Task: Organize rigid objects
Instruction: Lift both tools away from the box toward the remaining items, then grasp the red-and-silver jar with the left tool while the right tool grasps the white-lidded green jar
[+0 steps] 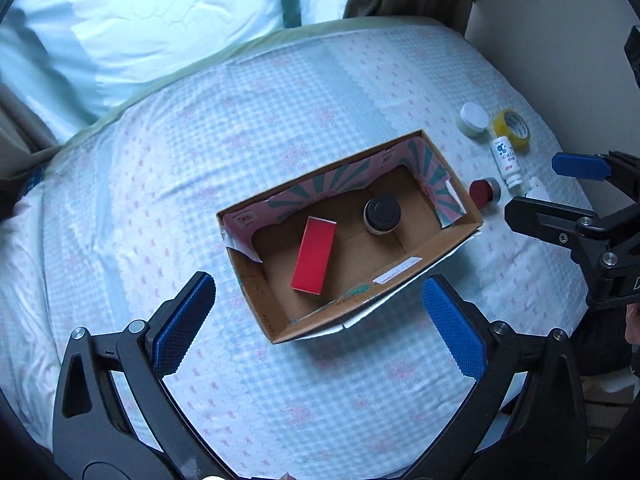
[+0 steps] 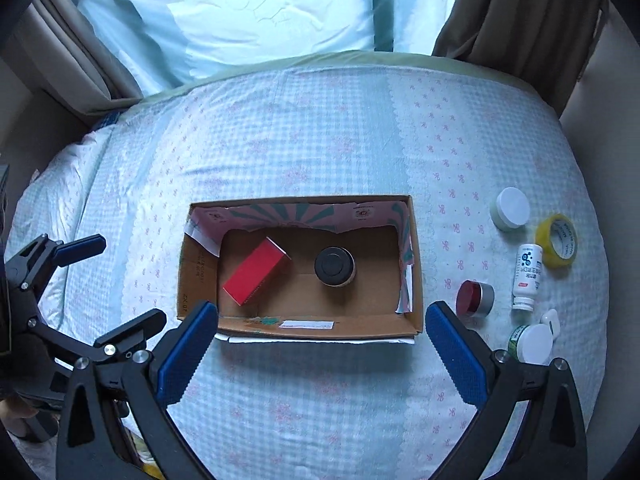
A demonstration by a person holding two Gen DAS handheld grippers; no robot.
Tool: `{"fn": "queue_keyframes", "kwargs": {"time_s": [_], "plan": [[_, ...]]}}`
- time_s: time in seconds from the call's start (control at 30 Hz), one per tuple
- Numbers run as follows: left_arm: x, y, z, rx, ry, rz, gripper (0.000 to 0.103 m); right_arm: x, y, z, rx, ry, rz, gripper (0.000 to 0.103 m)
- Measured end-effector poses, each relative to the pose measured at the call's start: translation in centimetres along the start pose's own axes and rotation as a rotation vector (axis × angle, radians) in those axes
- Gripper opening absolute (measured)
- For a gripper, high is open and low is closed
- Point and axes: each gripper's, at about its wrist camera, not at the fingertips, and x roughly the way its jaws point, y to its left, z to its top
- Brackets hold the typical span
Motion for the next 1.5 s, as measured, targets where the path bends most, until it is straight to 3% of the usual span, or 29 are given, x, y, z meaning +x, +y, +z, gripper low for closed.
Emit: {"fn": "queue_keyframes", "kwargs": {"time_s": [0.1,0.27,0.53,0.7,0.93,1.23,1.4,1.5], "plan": [[-2.3,-1.4,-0.2,-0.047,-0.042,-0.019,0.103,-3.3,-1.9,-1.5,0.044,-0.060,-0.015,0.103],[-4.5,-5.8,-0.5,-0.076,-0.092,0.010,0.103,-6.7,-6.5,-4.5,0.081,-0.123,-0.093,0.103],[-2.8,-15.0,-0.2,-0.151,-0.088,0.023,0.103,-8.8,-16.9,-9.8,0.075,-0.154,-0.144,0.103],[0.2,-20.8,0.8,-0.202,-0.042,-0.018,0.103,-8.2,-22.7,-12.2,0.072,-0.144,-0.160,0.103],[4.8,-26.9,3.6,-0.180,0.030,-0.045,0.103,-5.5,-28.5,-14.6,0.178,-0.093,-0.118,0.103],[13.7,-30.3,6.2,-0.157,0.167,-0.102,0.103,-0.5,-30.7,-15.9,0.310,-0.065,-0.114,0.103],[18.7,-31.8,7.5,-0.134,0.185,-0.076,0.103,3.6,-31.7,-16.0,0.360,-0.087,-0.142,0.103],[21.9,-32.5,7.9,-0.108,0.193,-0.049,0.097,6.1,-32.1,-16.2,0.374,-0.107,-0.148,0.103]]}}
